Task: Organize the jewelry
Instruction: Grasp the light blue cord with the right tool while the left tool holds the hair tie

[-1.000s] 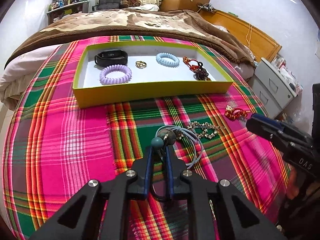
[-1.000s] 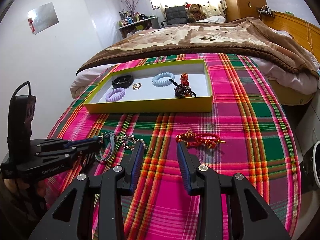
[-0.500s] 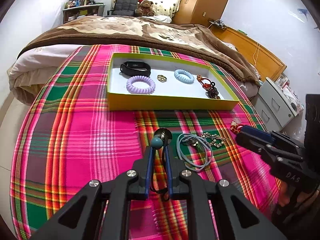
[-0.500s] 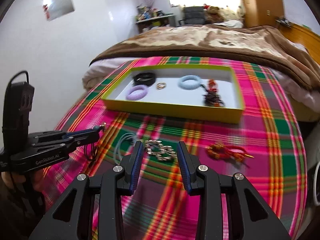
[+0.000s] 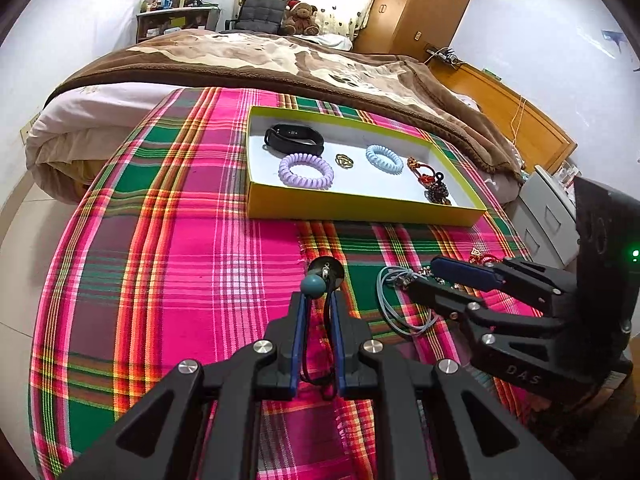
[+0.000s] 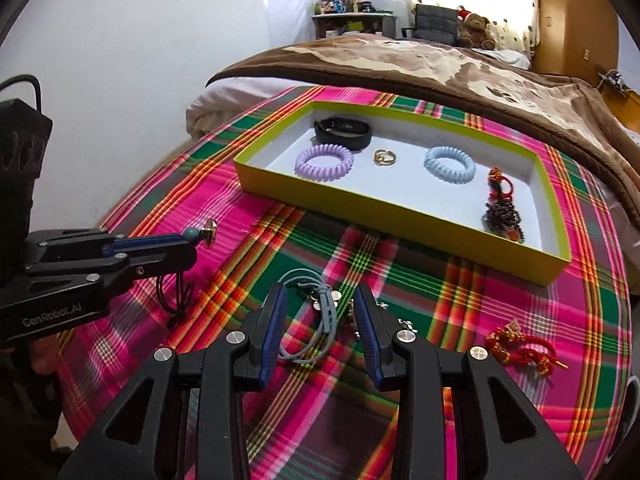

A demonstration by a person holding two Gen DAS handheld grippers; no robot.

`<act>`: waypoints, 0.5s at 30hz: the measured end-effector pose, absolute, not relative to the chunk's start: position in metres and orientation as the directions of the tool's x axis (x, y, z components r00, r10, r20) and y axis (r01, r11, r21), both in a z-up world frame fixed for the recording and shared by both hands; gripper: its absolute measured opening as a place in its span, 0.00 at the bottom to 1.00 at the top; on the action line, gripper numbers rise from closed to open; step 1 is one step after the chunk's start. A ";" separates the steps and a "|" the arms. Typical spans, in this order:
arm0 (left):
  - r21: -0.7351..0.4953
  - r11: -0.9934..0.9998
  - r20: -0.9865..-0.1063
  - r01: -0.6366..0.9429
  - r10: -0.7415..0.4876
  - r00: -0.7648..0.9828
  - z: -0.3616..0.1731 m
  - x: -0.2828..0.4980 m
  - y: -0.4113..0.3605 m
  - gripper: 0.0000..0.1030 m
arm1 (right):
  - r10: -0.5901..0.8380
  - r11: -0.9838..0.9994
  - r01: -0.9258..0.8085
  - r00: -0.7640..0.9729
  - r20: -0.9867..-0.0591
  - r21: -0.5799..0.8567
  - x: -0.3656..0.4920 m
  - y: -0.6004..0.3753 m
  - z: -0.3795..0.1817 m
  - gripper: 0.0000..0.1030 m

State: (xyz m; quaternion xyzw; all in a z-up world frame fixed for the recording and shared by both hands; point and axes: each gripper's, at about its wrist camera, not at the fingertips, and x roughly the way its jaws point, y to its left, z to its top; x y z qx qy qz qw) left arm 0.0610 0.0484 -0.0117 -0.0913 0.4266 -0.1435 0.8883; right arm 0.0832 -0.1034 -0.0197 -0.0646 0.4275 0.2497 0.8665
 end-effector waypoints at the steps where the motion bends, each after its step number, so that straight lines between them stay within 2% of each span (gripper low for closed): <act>1: -0.286 0.942 -0.731 0.177 -0.333 0.595 -0.012 0.061 0.049 0.13 | 0.375 0.865 -0.492 0.506 -0.777 0.097 0.084 -0.102 -0.021 0.35; 6: -0.290 0.941 -0.732 0.175 -0.336 0.592 -0.012 0.061 0.050 0.13 | 0.353 0.862 -0.503 0.506 -0.787 0.063 0.085 -0.094 -0.024 0.34; 8: -0.292 0.940 -0.732 0.174 -0.337 0.592 -0.012 0.062 0.051 0.13 | 0.341 0.861 -0.507 0.503 -0.794 0.049 0.084 -0.092 -0.026 0.28; 9: -0.295 0.940 -0.732 0.173 -0.339 0.592 -0.012 0.062 0.051 0.13 | 0.331 0.863 -0.503 0.500 -0.800 0.042 0.085 -0.091 -0.027 0.19; 13: -0.296 0.939 -0.732 0.175 -0.341 0.590 -0.012 0.062 0.050 0.13 | 0.310 0.869 -0.494 0.504 -0.806 0.025 0.084 -0.092 -0.029 0.13; 15: -0.295 0.939 -0.731 0.175 -0.340 0.591 -0.012 0.062 0.050 0.13 | 0.311 0.869 -0.494 0.504 -0.806 0.027 0.084 -0.093 -0.029 0.13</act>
